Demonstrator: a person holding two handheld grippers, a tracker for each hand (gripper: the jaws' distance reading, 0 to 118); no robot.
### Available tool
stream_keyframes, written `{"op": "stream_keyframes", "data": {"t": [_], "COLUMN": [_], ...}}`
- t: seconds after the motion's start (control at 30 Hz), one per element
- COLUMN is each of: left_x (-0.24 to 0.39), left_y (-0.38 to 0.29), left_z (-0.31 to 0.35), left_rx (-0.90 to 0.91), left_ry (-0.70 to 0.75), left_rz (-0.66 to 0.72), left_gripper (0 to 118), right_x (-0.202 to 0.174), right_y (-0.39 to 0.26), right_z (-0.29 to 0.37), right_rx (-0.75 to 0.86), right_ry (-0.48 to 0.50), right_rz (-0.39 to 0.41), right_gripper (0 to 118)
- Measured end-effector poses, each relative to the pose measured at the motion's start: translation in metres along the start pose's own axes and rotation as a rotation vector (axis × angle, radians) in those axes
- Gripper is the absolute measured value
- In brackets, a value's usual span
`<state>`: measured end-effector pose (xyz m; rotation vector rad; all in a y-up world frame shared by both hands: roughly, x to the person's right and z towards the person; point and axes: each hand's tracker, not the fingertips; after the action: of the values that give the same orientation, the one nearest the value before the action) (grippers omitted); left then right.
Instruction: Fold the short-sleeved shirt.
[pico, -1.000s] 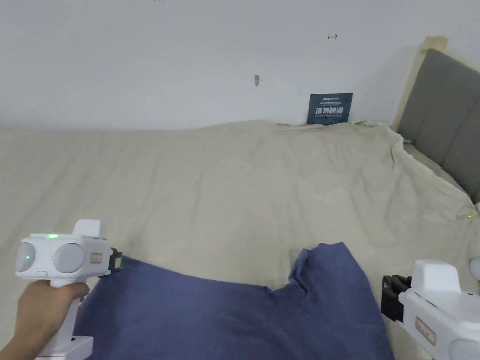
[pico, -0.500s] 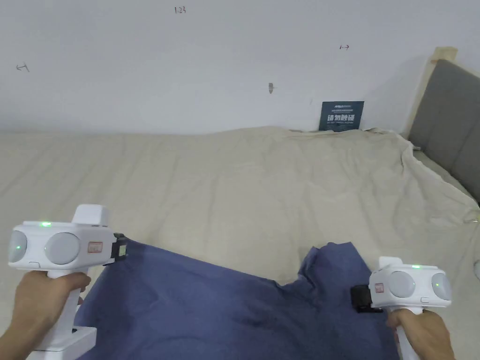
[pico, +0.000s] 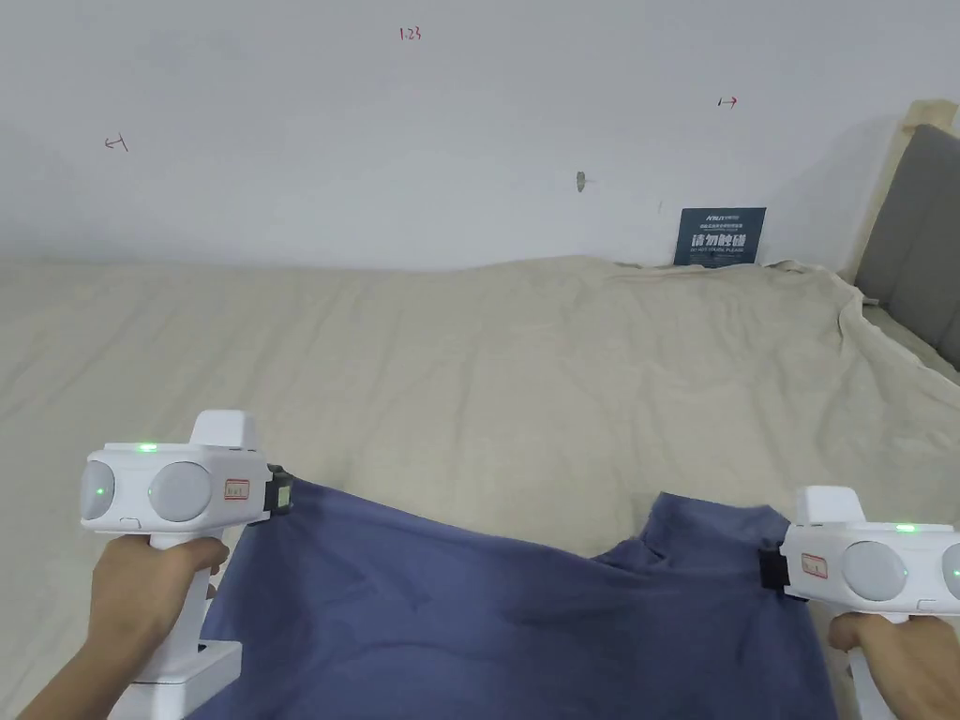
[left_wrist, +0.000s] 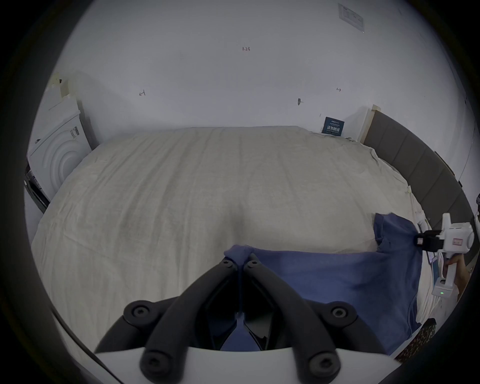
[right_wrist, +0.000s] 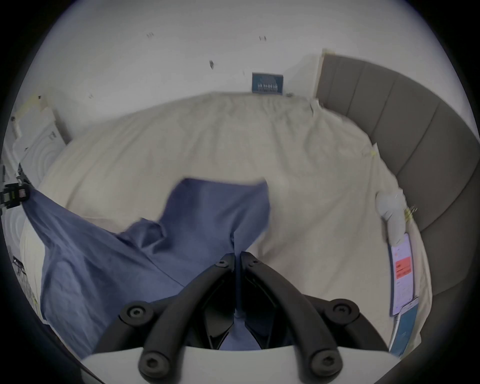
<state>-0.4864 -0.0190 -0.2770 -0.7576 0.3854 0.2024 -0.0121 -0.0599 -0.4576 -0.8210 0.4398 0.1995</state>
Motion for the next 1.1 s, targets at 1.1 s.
{"op": "stream_keyframes", "data": {"t": [1.1], "left_x": [-0.048], "left_y": [0.207], "left_z": [0.227], "left_rx": [0.518], "left_ry": [0.202], "left_rz": [0.002], "left_gripper": [0], "right_x": [-0.027], "right_y": [0.239], "right_z": [0.245], "right_rx": [0.815], "right_ry": [0.086], "right_rz": [0.077], "right_gripper": [2]}}
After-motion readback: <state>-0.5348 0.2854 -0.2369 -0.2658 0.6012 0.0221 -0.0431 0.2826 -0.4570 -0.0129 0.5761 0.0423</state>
